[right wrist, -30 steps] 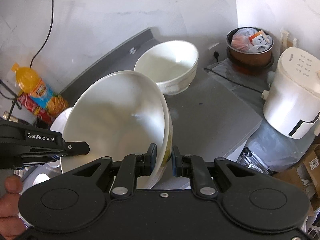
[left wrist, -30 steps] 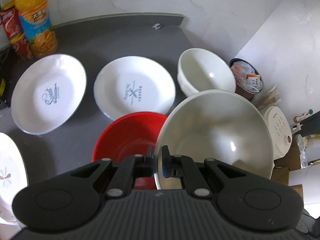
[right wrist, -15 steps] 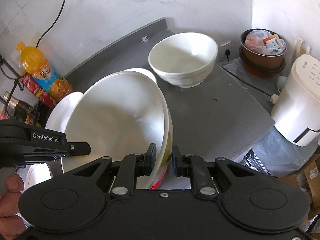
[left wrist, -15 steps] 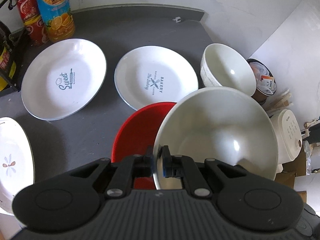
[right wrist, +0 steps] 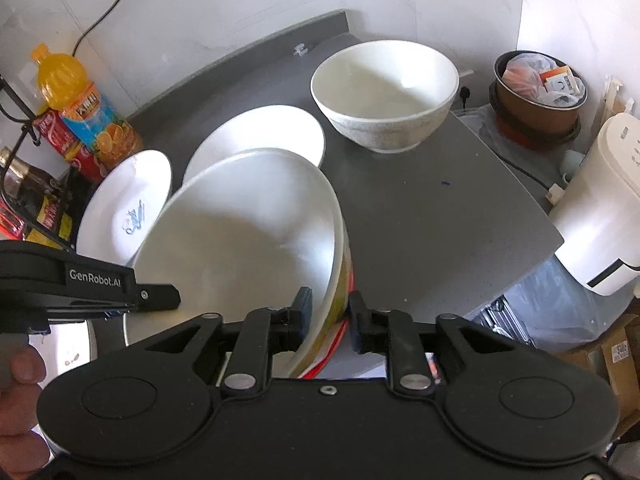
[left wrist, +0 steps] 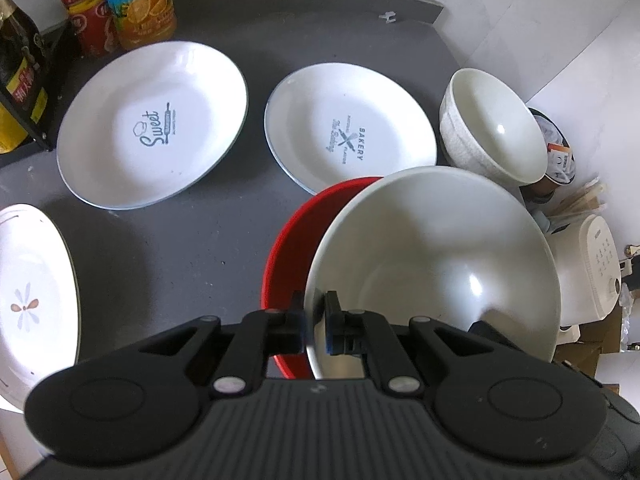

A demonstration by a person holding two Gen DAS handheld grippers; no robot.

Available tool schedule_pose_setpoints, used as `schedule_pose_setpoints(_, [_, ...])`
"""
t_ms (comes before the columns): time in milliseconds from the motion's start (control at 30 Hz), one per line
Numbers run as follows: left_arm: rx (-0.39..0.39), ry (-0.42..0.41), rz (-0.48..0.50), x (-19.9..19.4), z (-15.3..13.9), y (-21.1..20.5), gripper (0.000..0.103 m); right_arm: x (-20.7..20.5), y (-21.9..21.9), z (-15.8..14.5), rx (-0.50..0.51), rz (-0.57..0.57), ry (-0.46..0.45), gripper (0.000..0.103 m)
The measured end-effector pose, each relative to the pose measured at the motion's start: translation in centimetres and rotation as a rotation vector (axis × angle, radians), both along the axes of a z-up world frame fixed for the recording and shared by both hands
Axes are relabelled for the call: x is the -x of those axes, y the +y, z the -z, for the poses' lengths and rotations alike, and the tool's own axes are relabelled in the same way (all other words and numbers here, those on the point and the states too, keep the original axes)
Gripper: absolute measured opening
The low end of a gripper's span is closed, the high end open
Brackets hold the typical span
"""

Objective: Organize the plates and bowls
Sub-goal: 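Lower the cream bowl into the red bowl and open both grippers, then move both grippers to the smaller white bowl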

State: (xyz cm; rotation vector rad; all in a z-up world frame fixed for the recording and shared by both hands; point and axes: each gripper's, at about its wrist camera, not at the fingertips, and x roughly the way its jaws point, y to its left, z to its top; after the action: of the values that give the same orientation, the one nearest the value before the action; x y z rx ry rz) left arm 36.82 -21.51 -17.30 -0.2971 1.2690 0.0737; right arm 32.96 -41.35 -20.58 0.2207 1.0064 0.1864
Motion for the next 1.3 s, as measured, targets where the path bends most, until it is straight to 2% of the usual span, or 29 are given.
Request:
schedule_pose_setpoints(133, [-0.022, -0.014, 0.013, 0.0, 0.3, -0.2, 0.006, 0.1, 0.5, 0.1, 0.041, -0.016, -0.007, 0.029])
schedule_pose_setpoints(267, [-0.052, 0.008, 0.015, -0.2, 1.0, -0.2, 0.006, 0.0, 0.4, 0.4, 0.038, -0.026, 0.003, 0.026])
schedule_pose_setpoints(533, [-0.039, 0.019, -0.001, -0.2, 0.8, 0.4, 0.007, 0.0, 0.6, 1.4, 0.036, -0.015, 0.029, 0.025])
schedule_pose_setpoints(633, [-0.047, 0.024, 0.0, -0.4, -0.2, 0.4, 0.013, 0.0, 0.3, 1.3, 0.01, -0.007, 0.034, 0.026])
schedule_pose_setpoints(700, [-0.087, 0.011, 0.01, -0.8, -0.9, 0.1, 0.02, 0.0, 0.1, 1.1, 0.005, -0.005, 0.028, 0.026])
schedule_pose_setpoints(800, [-0.078, -0.023, 0.02, -1.1, -2.1, 0.1, 0.028, 0.1, 0.0, 0.6, 0.003, -0.005, 0.013, 0.027])
schedule_pose_setpoints(833, [-0.077, -0.026, 0.022, -1.1, -2.3, 0.1, 0.033, 0.1, -0.2, 0.5, -0.003, -0.002, 0.012, 0.027])
schedule_pose_setpoints(900, [-0.088, -0.027, 0.029, -1.3, -2.7, -0.2, 0.041, 0.2, -0.6, 0.2, -0.019, 0.01, 0.007, 0.033])
schedule_pose_setpoints(967, [-0.106, -0.038, 0.035, -1.2, -3.2, -0.6, 0.045, 0.3, -1.2, -0.3, -0.033, 0.027, -0.01, 0.049])
schedule_pose_setpoints(1033, [-0.109, -0.05, 0.044, -1.2, -3.6, -0.9, 0.049, 0.5, -1.7, -0.7, -0.04, 0.03, -0.033, 0.055])
schedule_pose_setpoints(1133, [-0.111, -0.06, 0.067, -1.0, -4.2, -1.4, 0.062, 0.7, -2.5, -1.3, -0.052, 0.044, -0.052, 0.065])
schedule_pose_setpoints(1267, [-0.146, -0.075, 0.092, -0.7, -4.7, -2.6, 0.071, 1.0, -3.8, -1.5, -0.062, 0.08, -0.068, 0.081])
schedule_pose_setpoints(1300, [-0.154, -0.08, 0.096, -0.7, -4.8, -2.9, 0.073, 1.1, -4.2, -1.5, -0.067, 0.09, -0.07, 0.082])
